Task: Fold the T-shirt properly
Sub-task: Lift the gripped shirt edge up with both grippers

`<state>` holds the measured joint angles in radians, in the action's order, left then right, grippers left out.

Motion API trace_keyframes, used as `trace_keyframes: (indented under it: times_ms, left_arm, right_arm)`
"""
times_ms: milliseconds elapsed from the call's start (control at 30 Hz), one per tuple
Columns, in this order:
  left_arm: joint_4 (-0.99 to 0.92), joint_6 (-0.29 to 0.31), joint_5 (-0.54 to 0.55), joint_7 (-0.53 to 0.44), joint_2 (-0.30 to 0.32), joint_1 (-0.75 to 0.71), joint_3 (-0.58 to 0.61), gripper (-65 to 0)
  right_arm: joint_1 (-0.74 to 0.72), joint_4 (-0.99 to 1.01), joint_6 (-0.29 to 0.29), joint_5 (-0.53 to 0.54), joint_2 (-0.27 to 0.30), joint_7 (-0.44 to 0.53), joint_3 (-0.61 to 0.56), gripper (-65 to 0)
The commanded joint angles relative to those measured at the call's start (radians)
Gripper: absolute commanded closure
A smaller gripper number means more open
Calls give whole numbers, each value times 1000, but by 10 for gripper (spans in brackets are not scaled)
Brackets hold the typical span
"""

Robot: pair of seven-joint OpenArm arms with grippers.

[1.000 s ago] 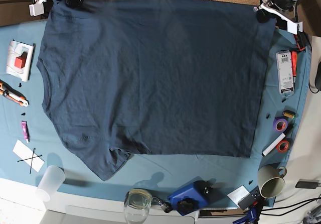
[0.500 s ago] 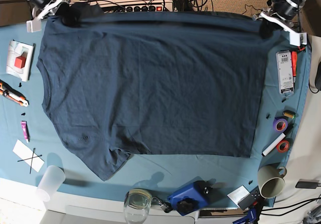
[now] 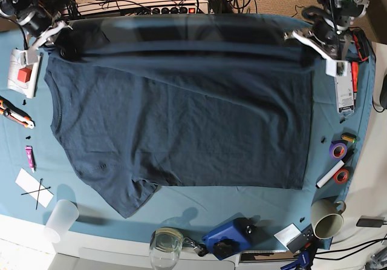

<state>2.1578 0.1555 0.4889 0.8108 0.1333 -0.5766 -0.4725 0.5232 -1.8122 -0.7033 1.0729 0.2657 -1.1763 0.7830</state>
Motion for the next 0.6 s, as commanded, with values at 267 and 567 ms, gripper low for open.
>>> trace_keyframes:
  times_ms: [267,567]
  left_arm:
    - [28,-2,22,72,82,-98,-160,0]
    - [31,134,333,71,82,-129,-240,0]
  right_arm:
    - [27,-13,5,15,10,-23,-98,0]
    - [87,-13,5,33,8,-27,-98,0]
